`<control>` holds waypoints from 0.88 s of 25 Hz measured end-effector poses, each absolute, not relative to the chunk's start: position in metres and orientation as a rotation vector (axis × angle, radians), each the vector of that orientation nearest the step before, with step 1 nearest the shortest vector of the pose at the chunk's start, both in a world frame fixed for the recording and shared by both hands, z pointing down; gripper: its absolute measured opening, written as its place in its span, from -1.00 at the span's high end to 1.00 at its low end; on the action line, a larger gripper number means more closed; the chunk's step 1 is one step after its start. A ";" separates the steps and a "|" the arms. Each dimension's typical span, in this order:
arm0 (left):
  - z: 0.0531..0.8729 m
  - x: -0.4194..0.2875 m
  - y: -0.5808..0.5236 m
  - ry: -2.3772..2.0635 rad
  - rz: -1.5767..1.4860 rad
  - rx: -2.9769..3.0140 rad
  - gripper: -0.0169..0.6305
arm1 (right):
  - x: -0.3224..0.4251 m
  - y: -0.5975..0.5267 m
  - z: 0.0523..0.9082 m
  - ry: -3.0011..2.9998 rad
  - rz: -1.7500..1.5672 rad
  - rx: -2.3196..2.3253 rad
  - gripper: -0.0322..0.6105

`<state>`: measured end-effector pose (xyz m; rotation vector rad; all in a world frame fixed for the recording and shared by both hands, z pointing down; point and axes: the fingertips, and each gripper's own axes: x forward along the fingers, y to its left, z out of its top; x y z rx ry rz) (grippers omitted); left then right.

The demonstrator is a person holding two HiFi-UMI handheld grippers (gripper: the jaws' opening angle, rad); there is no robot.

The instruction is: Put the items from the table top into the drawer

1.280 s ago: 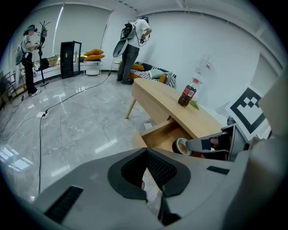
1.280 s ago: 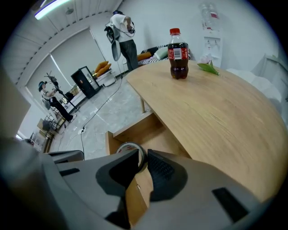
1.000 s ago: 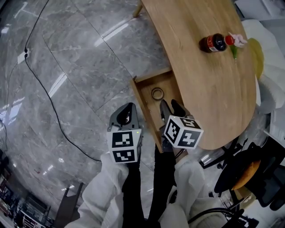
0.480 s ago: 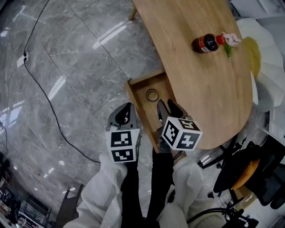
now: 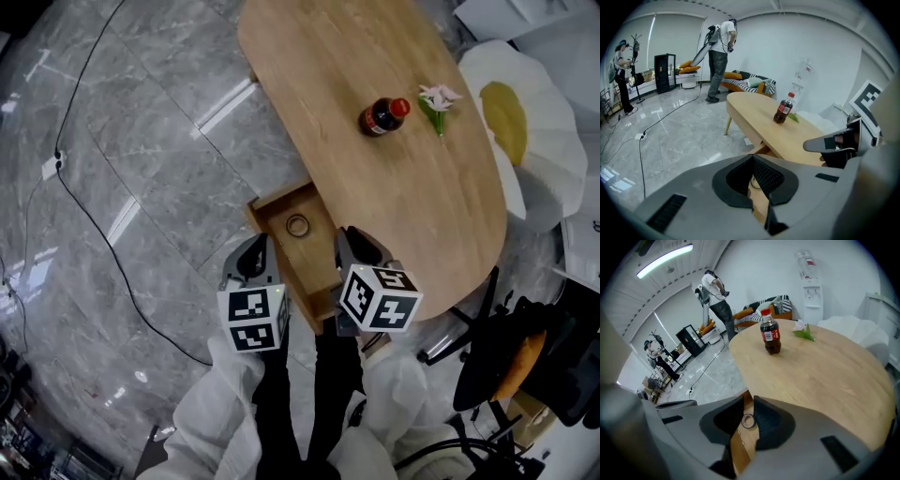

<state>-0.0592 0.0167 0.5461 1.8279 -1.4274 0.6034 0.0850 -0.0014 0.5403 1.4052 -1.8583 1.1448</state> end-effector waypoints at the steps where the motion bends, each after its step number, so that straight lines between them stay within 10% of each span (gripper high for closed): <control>1: 0.541 -0.053 0.014 -1.422 0.599 1.839 0.97 | 0.091 -0.003 0.534 -1.859 1.149 1.422 0.55; 22: 0.525 0.099 -0.062 -1.241 0.662 2.024 0.97 | 0.230 -0.050 0.521 -1.738 1.187 1.613 0.70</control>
